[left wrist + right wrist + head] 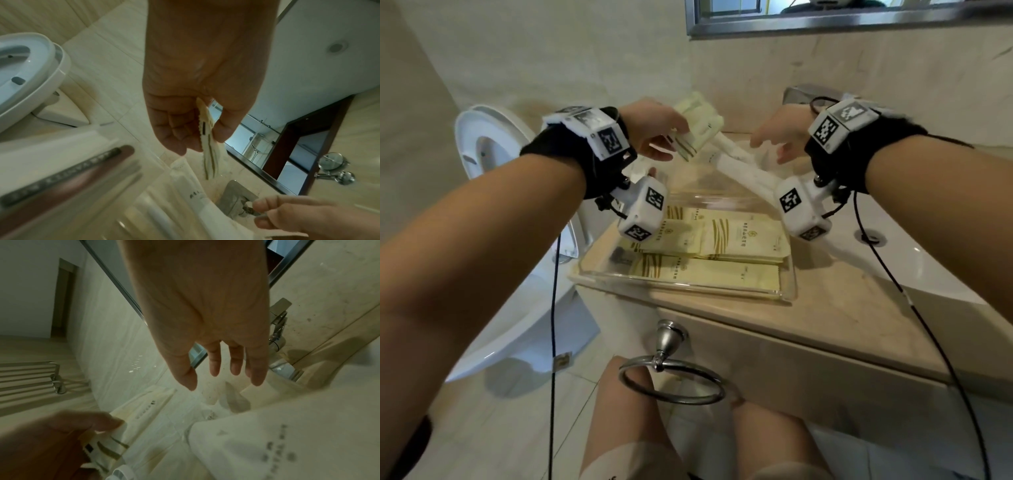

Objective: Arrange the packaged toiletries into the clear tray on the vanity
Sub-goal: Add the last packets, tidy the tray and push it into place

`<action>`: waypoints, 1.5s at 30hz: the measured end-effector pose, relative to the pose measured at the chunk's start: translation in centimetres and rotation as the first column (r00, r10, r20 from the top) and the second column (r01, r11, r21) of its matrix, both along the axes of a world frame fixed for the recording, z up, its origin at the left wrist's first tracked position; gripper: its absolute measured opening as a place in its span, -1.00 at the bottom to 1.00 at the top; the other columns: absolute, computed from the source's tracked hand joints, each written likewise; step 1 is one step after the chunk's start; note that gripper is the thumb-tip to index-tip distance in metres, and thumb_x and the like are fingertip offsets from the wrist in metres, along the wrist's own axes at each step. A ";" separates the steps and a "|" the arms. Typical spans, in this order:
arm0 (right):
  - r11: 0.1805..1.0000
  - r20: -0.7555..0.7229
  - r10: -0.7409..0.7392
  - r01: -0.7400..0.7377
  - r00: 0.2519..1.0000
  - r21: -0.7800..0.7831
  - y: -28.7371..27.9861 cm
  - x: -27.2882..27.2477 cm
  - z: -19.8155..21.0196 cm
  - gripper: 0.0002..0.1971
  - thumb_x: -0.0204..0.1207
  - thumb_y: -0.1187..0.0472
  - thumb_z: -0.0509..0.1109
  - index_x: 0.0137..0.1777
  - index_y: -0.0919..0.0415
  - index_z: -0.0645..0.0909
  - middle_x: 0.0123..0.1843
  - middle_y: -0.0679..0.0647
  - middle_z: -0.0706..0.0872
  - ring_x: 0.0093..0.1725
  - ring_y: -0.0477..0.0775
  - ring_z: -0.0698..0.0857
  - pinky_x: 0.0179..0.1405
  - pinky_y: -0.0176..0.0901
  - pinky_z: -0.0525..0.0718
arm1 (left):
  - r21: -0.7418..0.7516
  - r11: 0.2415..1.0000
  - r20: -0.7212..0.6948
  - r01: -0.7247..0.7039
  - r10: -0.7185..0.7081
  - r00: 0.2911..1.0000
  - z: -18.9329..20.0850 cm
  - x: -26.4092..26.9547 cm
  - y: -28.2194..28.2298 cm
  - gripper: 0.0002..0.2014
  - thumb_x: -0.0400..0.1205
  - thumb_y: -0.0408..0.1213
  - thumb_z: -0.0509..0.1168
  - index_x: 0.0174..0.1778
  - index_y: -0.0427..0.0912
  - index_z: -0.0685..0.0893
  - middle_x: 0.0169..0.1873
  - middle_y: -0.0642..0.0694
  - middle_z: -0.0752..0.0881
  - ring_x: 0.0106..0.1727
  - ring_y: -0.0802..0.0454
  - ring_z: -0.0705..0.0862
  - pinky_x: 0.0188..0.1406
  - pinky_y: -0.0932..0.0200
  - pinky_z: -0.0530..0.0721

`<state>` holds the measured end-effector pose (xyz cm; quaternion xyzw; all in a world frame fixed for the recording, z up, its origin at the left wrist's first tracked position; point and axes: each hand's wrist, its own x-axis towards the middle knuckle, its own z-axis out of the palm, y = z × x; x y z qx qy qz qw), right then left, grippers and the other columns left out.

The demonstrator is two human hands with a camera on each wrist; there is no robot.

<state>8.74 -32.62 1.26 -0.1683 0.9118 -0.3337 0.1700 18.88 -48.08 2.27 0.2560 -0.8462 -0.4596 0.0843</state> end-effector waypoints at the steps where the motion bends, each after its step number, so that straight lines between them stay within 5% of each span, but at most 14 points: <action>1: 1.000 -0.025 -0.002 0.002 1.000 -0.012 0.0 -0.1 0.1 -0.49 0.56 0.16 0.35 0.47 0.26 0.37 0.46 0.20 0.45 0.32 0.23 0.57 0.33 0.08 0.60 | -0.027 1.000 -0.002 0.006 -0.006 1.000 0.0 0.0 0.2 -0.84 0.64 -0.34 0.22 0.11 -0.26 0.57 -0.03 -0.15 0.65 -0.21 0.08 0.65 -0.15 0.18 0.68; 3: 0.999 -0.092 -0.014 0.011 0.996 -0.035 0.4 0.0 0.3 -0.51 0.60 0.17 0.30 0.50 0.28 0.34 0.46 0.21 0.45 0.24 0.19 0.58 0.30 -0.01 0.61 | -0.103 0.994 -0.022 0.024 -0.027 0.999 0.1 -0.2 0.6 -0.69 0.63 -0.36 0.23 0.30 -0.28 0.56 0.05 -0.17 0.65 -0.08 0.02 0.67 -0.11 0.17 0.68; 6: 0.984 -0.057 0.020 -0.030 0.998 -0.175 1.0 0.5 0.6 -0.63 0.62 0.11 0.24 0.35 0.25 0.51 0.25 0.12 0.62 -0.20 -0.04 0.56 -0.03 -0.15 0.55 | -0.362 0.932 -0.136 0.007 -0.061 0.989 0.4 -0.2 1.3 -0.62 0.58 -0.35 0.28 0.34 -0.29 0.55 0.02 -0.16 0.63 0.03 -0.10 0.66 -0.16 0.16 0.68; 9: 0.922 0.188 0.043 0.033 0.981 -0.385 1.2 1.6 0.7 -0.68 0.66 -0.04 0.07 -0.06 0.16 0.54 -0.11 0.00 0.71 -0.32 -0.09 0.55 -0.30 -0.26 0.49 | -0.780 0.623 -0.192 -0.059 -0.148 0.970 0.4 -0.1 1.7 -0.71 0.53 -0.29 0.24 0.18 -0.20 0.59 0.09 -0.18 0.66 0.13 -0.20 0.62 -0.11 0.02 0.56; 11: 0.867 0.316 0.110 0.064 0.942 -0.494 1.0 2.0 0.7 -0.56 0.65 -0.15 0.01 -0.02 0.20 0.53 -0.13 0.05 0.74 -0.23 -0.04 0.63 -0.26 -0.23 0.54 | -0.929 0.368 -0.151 -0.039 -0.280 0.948 0.2 0.0 1.7 -0.75 0.55 -0.28 0.18 0.12 -0.17 0.58 0.12 -0.17 0.66 0.12 -0.22 0.61 -0.15 -0.02 0.53; 15: 0.816 0.320 0.077 0.125 0.944 -0.565 0.6 3.1 0.1 -0.76 0.64 0.00 0.19 -0.07 0.18 0.52 -0.18 0.10 0.71 -0.28 -0.03 0.65 -0.34 -0.27 0.62 | -0.993 0.061 0.057 0.103 -0.511 0.858 -0.2 0.8 1.2 -0.76 0.51 -0.24 0.08 -0.08 -0.22 0.62 -0.14 -0.23 0.69 -0.13 -0.23 0.67 -0.52 0.09 0.48; 17: 0.819 0.278 0.007 0.154 0.961 -0.553 0.5 3.4 -0.2 -0.87 0.61 0.24 0.26 -0.19 0.19 0.47 -0.27 0.09 0.63 -0.38 -0.07 0.60 -0.48 -0.33 0.58 | -0.995 -0.035 0.102 0.098 -0.517 0.850 -0.6 0.7 0.7 -0.72 0.48 -0.21 0.08 -0.03 -0.20 0.62 -0.13 -0.23 0.69 -0.11 -0.23 0.66 -0.43 0.05 0.57; 19: 0.842 0.255 -0.030 0.162 0.967 -0.515 0.6 3.3 -0.4 -0.87 0.58 0.32 0.29 -0.21 0.23 0.47 -0.25 0.10 0.63 -0.42 -0.09 0.60 -0.59 -0.36 0.56 | -0.993 0.019 0.101 0.119 -0.408 0.907 -0.8 0.6 0.3 -0.62 0.49 -0.25 0.18 0.24 -0.17 0.54 0.15 -0.22 0.62 0.17 -0.23 0.56 0.02 -0.06 0.56; 21: 0.875 0.228 -0.038 0.143 0.973 -0.463 0.9 3.1 -0.4 -0.85 0.58 0.33 0.29 -0.23 0.25 0.48 -0.26 0.10 0.66 -0.41 -0.10 0.61 -0.54 -0.38 0.56 | -0.965 0.216 0.089 0.147 -0.259 0.962 -1.1 0.6 -0.3 -0.42 0.46 -0.47 0.25 0.43 -0.13 0.40 0.35 -0.16 0.49 0.39 -0.19 0.38 0.32 -0.05 0.37; 24: 0.892 0.180 -0.045 0.121 0.983 -0.435 1.2 3.3 -0.4 -0.84 0.58 0.34 0.28 -0.24 0.22 0.46 -0.27 0.06 0.67 -0.39 -0.13 0.63 -0.40 -0.37 0.57 | -0.764 0.639 -0.001 0.089 -0.139 0.990 -0.9 0.8 -0.9 -0.47 0.49 -0.55 0.15 0.39 -0.10 0.45 0.34 -0.12 0.52 0.40 -0.12 0.40 0.33 0.07 0.39; 27: 0.890 0.149 -0.039 0.102 0.988 -0.444 1.1 3.8 -0.4 -0.84 0.55 0.35 0.29 -0.26 0.18 0.46 -0.14 0.07 0.70 -0.36 -0.11 0.65 -0.35 -0.32 0.59 | -0.498 0.863 -0.013 0.089 -0.110 0.994 -0.3 0.7 -0.4 -0.72 0.66 -0.28 0.16 0.27 -0.17 0.60 0.11 -0.03 0.64 0.11 0.05 0.58 0.05 0.25 0.53; 31: 0.900 0.152 0.013 0.054 0.988 -0.432 1.1 4.3 -0.5 -0.83 0.57 0.33 0.28 -0.25 0.16 0.45 0.00 0.09 0.65 -0.30 -0.09 0.64 -0.31 -0.30 0.59 | -0.304 0.945 0.061 0.123 -0.110 0.992 0.2 0.6 -0.2 -0.76 0.64 -0.07 0.22 0.09 -0.08 0.67 -0.11 0.04 0.67 -0.15 0.15 0.58 -0.18 0.28 0.49; 34: 0.911 0.141 0.033 0.028 0.990 -0.411 1.1 4.7 -0.4 -0.88 0.56 0.31 0.30 -0.20 0.16 0.49 0.03 0.09 0.67 -0.26 -0.09 0.67 -0.24 -0.28 0.62 | -0.243 0.959 0.126 0.146 -0.117 0.985 0.7 0.8 -0.6 -0.92 0.60 -0.18 0.33 -0.07 -0.05 0.71 -0.11 0.02 0.67 -0.24 0.19 0.55 -0.19 0.31 0.48; 45: 0.977 0.055 0.118 -0.106 0.991 -0.183 1.5 5.8 -0.2 -0.92 0.50 0.36 0.36 -0.10 0.17 0.59 -0.30 -0.02 0.63 -0.38 -0.13 0.58 -0.37 -0.33 0.56 | -0.180 0.958 0.290 0.225 -0.167 0.942 1.0 2.6 -1.7 -0.88 0.62 -0.33 0.29 -0.21 -0.07 0.68 -0.30 0.07 0.66 -0.36 0.19 0.43 -0.31 0.34 0.38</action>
